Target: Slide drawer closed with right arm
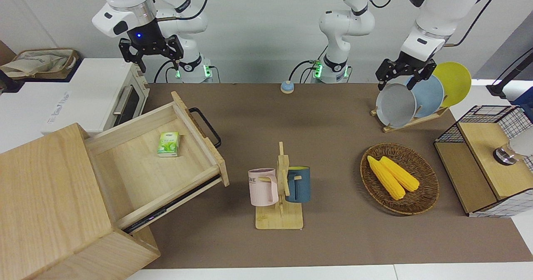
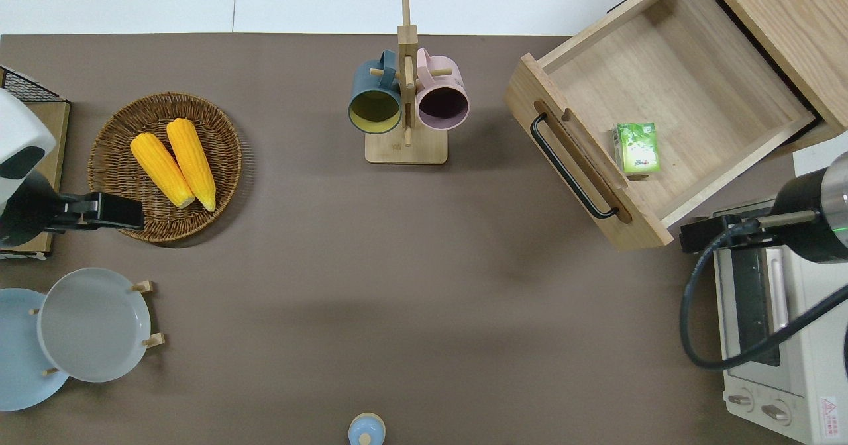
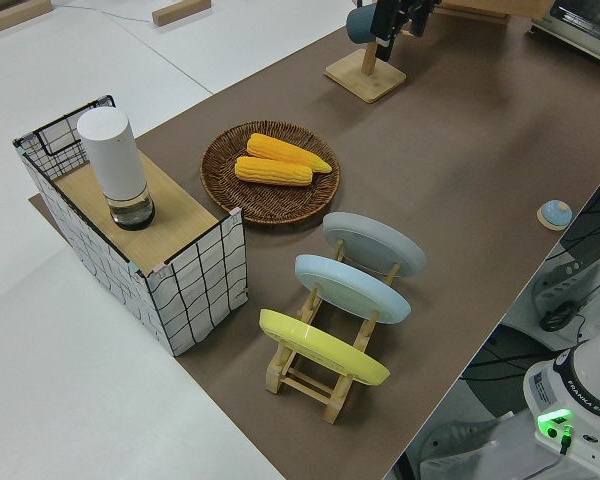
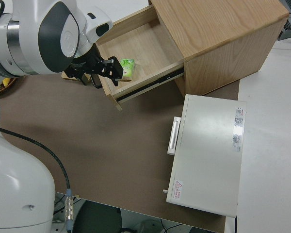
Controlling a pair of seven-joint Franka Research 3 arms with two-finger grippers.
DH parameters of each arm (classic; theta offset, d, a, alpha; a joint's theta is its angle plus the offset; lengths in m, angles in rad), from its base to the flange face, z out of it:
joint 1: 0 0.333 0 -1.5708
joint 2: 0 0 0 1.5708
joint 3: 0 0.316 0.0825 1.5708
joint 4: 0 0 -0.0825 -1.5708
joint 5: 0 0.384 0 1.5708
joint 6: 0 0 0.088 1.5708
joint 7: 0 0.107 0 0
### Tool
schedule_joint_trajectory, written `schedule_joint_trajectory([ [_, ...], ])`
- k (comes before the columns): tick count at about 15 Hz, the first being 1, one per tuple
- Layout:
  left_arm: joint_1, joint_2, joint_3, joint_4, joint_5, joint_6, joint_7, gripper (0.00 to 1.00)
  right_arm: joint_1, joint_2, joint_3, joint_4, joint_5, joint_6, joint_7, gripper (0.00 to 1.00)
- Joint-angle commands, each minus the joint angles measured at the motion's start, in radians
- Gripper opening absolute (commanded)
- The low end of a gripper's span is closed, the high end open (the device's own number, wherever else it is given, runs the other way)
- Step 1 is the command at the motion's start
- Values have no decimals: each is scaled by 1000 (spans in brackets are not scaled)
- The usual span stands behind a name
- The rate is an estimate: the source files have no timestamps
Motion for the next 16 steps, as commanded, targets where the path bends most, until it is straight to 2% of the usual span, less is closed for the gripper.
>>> schedule_joint_trajectory([
  [1,-2,-8,3,2,13,-13,1,998,3,4,-16,17,-3,-14,-14,985],
  [11,-2,-8,3,2,13,-14,1,998,2,2,-15,23,-3,-15,-12,985],
  [13,-2,-8,3,2,13,-13,1,995,-1,4,2,23,-8,-9,-8,985],
  [16,-2,-8,3,2,13,-13,1,998,5,-1,-11,18,-11,-10,5,985],
])
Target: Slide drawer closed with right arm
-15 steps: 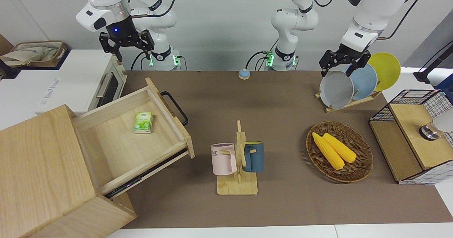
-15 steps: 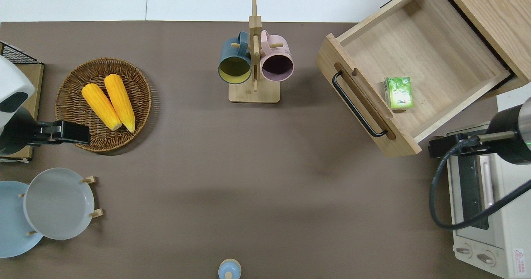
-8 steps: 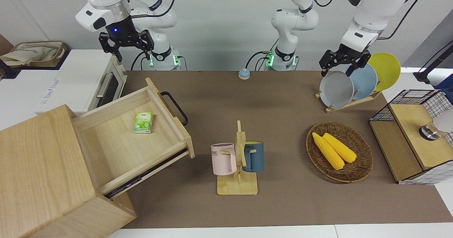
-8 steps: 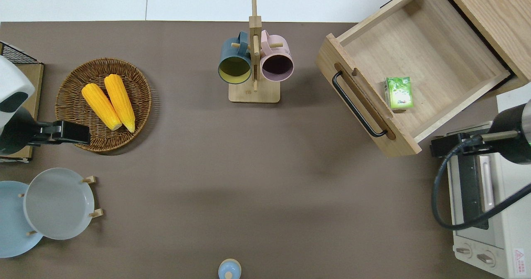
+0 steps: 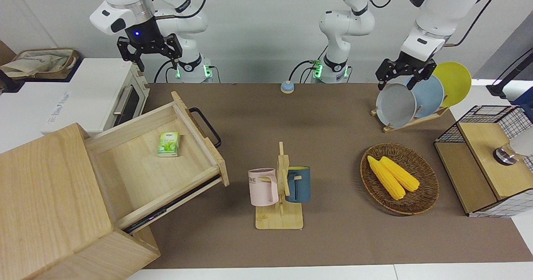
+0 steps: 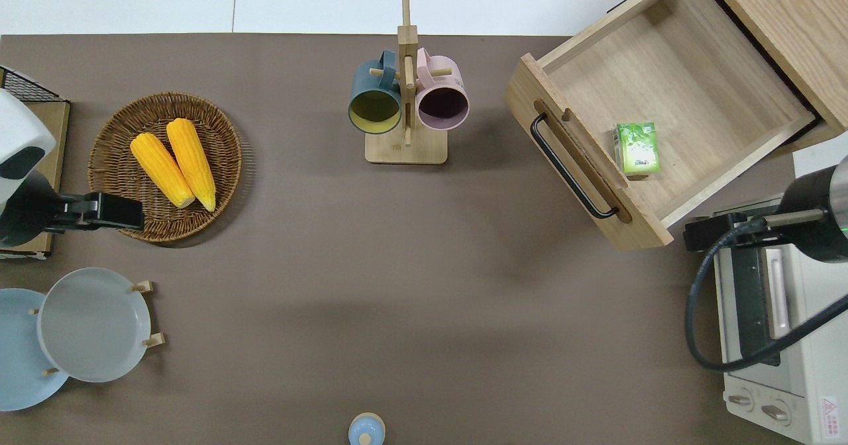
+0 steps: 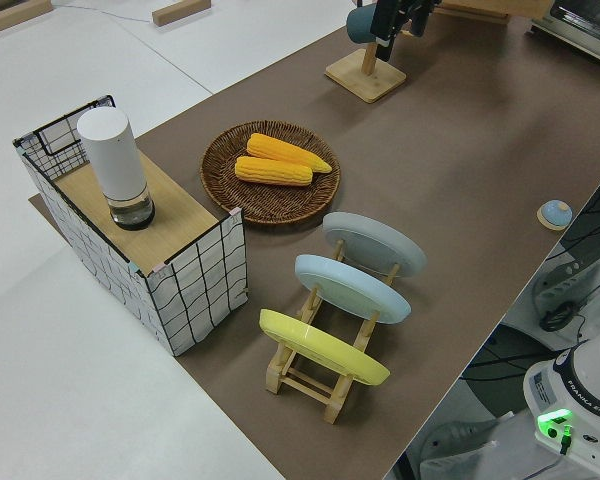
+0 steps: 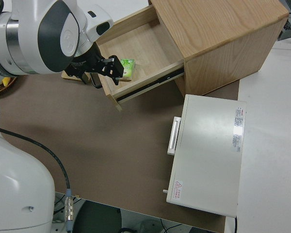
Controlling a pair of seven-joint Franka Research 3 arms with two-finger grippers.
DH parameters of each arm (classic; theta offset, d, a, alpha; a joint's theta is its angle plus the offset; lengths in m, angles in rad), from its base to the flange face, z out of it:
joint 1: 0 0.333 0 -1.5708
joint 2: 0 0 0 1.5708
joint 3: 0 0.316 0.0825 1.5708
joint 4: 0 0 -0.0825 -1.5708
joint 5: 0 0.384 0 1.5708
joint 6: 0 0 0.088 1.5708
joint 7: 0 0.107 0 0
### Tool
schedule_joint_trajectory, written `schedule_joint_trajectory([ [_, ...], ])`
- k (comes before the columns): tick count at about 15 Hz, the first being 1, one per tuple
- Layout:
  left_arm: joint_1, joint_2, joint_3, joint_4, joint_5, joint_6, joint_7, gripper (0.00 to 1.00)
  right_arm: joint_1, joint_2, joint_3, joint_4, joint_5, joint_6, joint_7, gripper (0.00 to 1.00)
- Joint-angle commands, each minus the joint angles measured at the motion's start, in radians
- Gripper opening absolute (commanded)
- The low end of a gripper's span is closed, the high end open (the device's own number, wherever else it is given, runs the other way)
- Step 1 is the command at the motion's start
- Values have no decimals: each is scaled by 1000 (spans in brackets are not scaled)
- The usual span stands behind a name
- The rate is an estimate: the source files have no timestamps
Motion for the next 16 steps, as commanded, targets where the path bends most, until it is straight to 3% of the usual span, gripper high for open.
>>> schedule_joint_trajectory([
  [1,-2,-8,3,2,13,-14,1,998,2,-2,-7,11,-8,-9,6,985],
  [4,-2,-8,3,2,13,-14,1,998,2,-4,-7,8,-9,-6,43,936],
  [8,-2,-8,3,2,13,-14,1,998,5,-7,-5,5,-9,-7,82,384],
  [9,-2,-8,3,2,13,-13,1,998,10,-10,-5,-1,-9,-7,127,192],
  [13,-2,-8,3,2,13,-13,1,995,53,-28,-4,-29,-5,-1,250,67],
  [16,-2,-8,3,2,13,-14,1,995,84,-67,-4,-98,9,55,360,15],
])
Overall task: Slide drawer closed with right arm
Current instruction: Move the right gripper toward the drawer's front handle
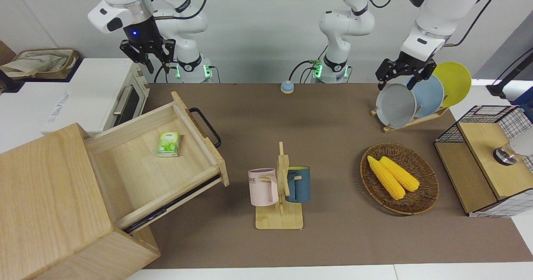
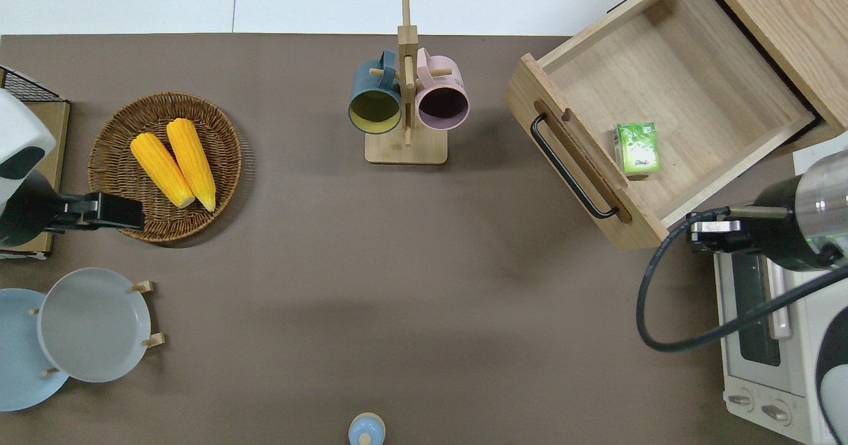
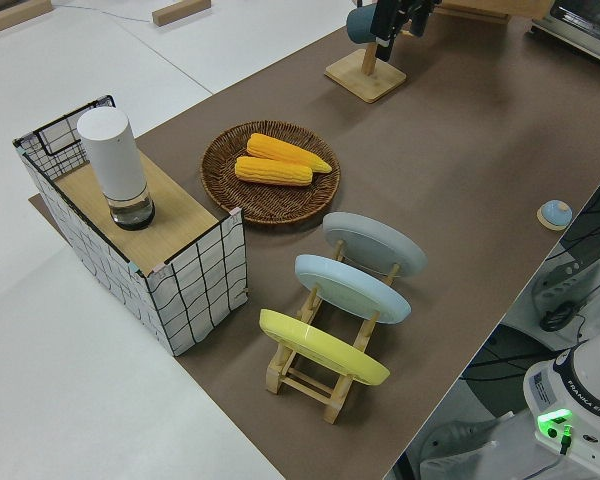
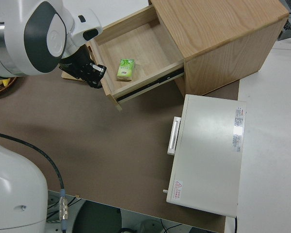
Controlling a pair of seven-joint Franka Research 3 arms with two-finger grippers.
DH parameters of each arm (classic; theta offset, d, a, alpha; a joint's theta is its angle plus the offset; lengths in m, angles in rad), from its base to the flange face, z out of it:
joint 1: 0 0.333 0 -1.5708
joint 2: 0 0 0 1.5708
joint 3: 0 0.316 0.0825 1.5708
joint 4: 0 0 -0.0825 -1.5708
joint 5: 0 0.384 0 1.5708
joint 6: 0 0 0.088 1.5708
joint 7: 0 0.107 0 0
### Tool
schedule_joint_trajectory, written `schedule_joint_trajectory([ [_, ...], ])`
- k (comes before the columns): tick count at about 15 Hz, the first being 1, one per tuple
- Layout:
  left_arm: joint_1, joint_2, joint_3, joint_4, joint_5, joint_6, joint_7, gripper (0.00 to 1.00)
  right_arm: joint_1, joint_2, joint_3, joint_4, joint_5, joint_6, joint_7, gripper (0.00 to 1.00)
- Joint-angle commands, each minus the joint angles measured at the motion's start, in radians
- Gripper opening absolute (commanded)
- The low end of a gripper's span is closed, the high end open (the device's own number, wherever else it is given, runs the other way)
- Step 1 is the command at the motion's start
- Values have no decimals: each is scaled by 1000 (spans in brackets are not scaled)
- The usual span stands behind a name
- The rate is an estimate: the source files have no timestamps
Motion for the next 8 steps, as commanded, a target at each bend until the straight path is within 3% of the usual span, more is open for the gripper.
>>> schedule_joint_trajectory([
  [1,-2,-8,3,2,13,-14,1,998,36,-61,-2,-97,11,73,143,1],
  [5,-2,-8,3,2,13,-14,1,998,104,-73,-44,-132,14,116,276,0],
  [8,-2,-8,3,2,13,-14,1,998,161,-76,-46,-204,14,189,434,0],
])
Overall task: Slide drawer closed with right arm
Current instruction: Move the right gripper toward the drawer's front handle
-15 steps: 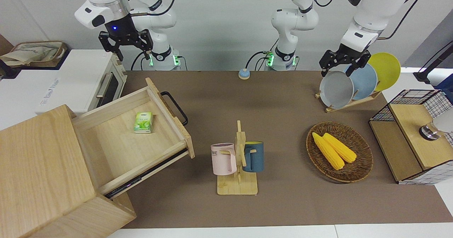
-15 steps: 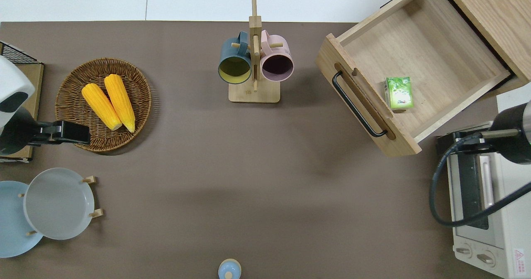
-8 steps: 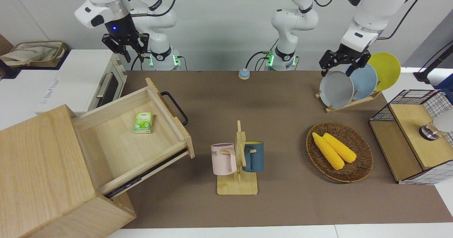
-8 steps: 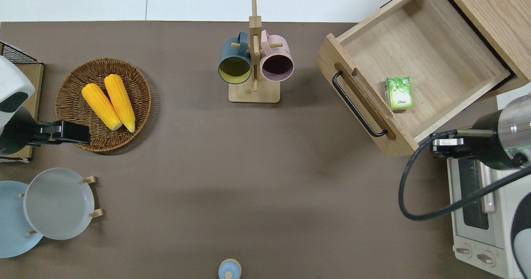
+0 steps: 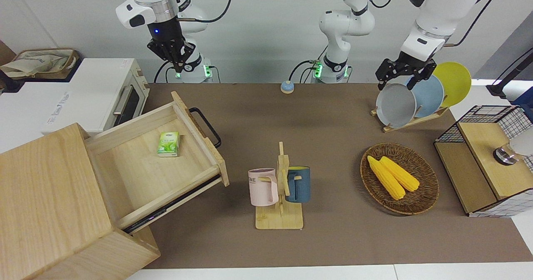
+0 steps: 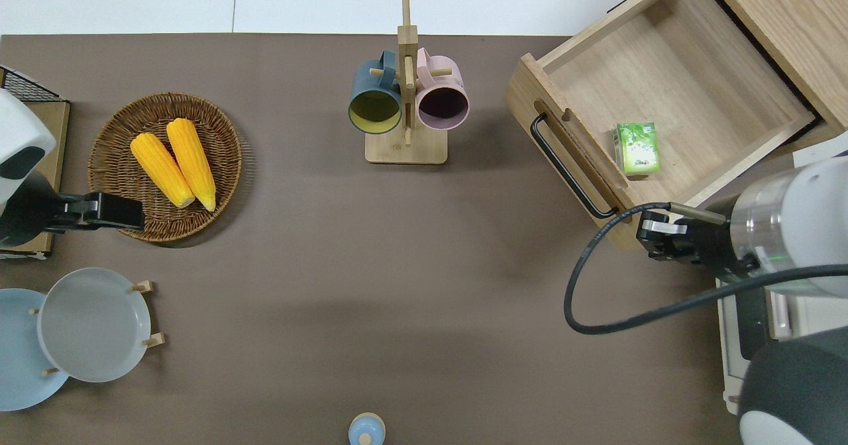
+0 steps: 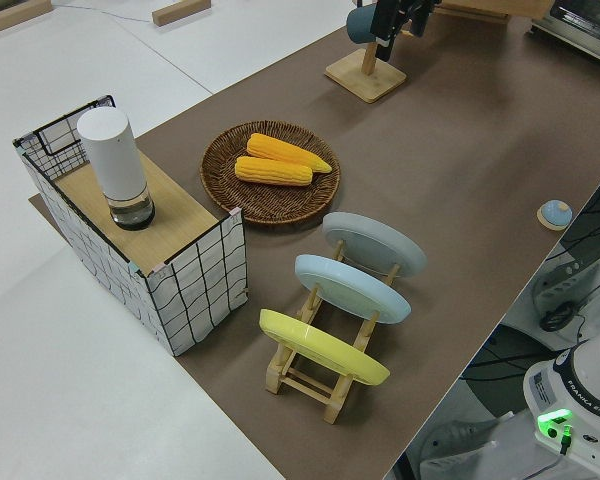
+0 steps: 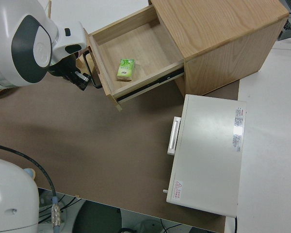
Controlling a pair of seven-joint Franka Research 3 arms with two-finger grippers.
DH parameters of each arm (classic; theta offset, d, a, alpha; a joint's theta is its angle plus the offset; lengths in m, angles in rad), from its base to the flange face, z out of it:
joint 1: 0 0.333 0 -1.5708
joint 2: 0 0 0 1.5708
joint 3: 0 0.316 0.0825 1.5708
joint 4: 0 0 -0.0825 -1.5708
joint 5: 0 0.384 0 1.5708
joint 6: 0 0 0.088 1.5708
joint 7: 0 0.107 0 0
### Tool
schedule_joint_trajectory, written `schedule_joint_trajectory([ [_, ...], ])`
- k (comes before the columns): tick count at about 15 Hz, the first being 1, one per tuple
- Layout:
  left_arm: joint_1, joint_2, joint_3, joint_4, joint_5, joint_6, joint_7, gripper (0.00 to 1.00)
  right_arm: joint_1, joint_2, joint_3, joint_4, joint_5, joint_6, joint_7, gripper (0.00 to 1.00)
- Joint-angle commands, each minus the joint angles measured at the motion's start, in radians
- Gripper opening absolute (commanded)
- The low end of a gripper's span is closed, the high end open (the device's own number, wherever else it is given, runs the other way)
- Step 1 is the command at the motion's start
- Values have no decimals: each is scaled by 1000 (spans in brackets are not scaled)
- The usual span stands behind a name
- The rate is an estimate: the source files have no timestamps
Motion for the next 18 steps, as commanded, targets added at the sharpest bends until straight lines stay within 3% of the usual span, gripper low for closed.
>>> schedule_joint_trajectory([
  [1,-2,-8,3,2,13,-14,1,995,60,-32,-14,-114,16,109,169,0],
  [3,-2,-8,3,2,13,-13,1,998,80,-25,-14,-124,37,122,217,0],
  [6,-2,-8,3,2,13,-14,1,998,111,-5,-14,-177,45,223,373,0],
  [9,-2,-8,3,2,13,-13,1,998,114,30,-14,-187,70,272,476,0],
  [12,-2,-8,3,2,13,-13,1,995,134,41,-14,-255,71,378,542,0],
  [18,-2,-8,3,2,13,-14,1,998,134,95,-46,-260,99,442,616,0],
])
